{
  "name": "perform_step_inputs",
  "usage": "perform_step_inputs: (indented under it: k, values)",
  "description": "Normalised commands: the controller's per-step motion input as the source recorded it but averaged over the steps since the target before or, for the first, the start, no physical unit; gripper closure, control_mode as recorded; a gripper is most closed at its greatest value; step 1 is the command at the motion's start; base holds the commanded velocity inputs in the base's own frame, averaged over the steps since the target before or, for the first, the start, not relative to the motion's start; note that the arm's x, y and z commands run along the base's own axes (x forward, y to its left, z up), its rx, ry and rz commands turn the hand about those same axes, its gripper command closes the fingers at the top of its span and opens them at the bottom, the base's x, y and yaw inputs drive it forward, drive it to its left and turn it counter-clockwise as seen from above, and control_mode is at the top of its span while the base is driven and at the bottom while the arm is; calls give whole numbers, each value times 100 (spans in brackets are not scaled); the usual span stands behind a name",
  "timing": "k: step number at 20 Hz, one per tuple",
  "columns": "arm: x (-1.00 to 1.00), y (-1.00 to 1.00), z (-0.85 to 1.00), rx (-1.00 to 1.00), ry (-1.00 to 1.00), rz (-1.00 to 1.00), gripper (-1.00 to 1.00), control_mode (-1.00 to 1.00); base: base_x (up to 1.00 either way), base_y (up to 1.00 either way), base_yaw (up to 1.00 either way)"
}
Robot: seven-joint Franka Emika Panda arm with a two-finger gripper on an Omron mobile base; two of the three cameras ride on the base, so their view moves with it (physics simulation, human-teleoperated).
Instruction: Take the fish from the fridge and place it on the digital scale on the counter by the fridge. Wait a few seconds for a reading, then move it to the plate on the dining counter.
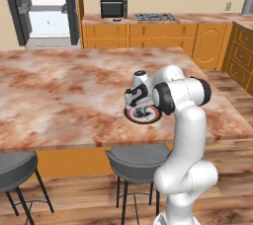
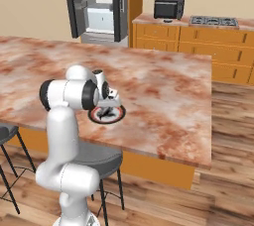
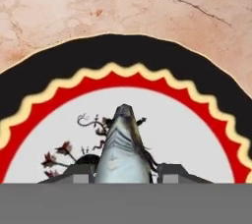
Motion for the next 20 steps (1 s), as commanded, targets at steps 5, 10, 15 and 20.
perform_step_inputs:
  k: [5,10,15,20]
  values:
    - [29,0,0,0,-8,0,-100,-100,0,0,0]
    - [-39,0,29,0,-15,0,-100,-100,0,0,0]
    - [-100,0,99,10,-23,0,-100,-100,0,0,0]
    - [-100,0,100,16,-10,0,-100,-100,0,0,0]
